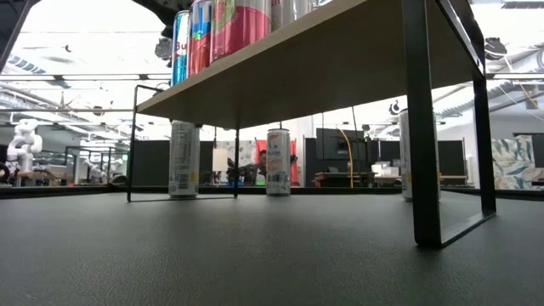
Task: Place canned beverage on shelf
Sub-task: Put the left white soda can on the shelf
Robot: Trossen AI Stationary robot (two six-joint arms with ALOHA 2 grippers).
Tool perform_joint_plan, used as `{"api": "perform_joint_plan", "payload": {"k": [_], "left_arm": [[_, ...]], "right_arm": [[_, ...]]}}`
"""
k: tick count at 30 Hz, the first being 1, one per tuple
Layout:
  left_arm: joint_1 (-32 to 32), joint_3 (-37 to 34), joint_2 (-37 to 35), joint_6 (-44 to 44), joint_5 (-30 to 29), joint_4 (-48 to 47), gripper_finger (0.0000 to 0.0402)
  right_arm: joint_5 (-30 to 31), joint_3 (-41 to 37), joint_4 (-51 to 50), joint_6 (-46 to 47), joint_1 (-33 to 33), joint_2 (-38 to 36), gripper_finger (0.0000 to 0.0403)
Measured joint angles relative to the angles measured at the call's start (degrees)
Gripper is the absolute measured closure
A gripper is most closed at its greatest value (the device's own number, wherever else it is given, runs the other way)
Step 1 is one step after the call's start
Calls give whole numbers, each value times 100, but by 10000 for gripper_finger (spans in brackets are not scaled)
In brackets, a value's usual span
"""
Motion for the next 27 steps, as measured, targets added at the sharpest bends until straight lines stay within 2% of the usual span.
{"api": "perform_joint_plan", "payload": {"k": [9, 21, 27], "left_arm": [[-3, 0, 138, -46, 20, -47, 80], [-11, 4, 129, -26, -57, -228, 159], [-9, -2, 57, 159, -74, -424, 162]], "right_arm": [[-2, 0, 0, 33, 0, 0, 376], [-2, 0, 0, 27, 0, 0, 376], [-2, 2, 2, -33, 0, 0, 376]]}}
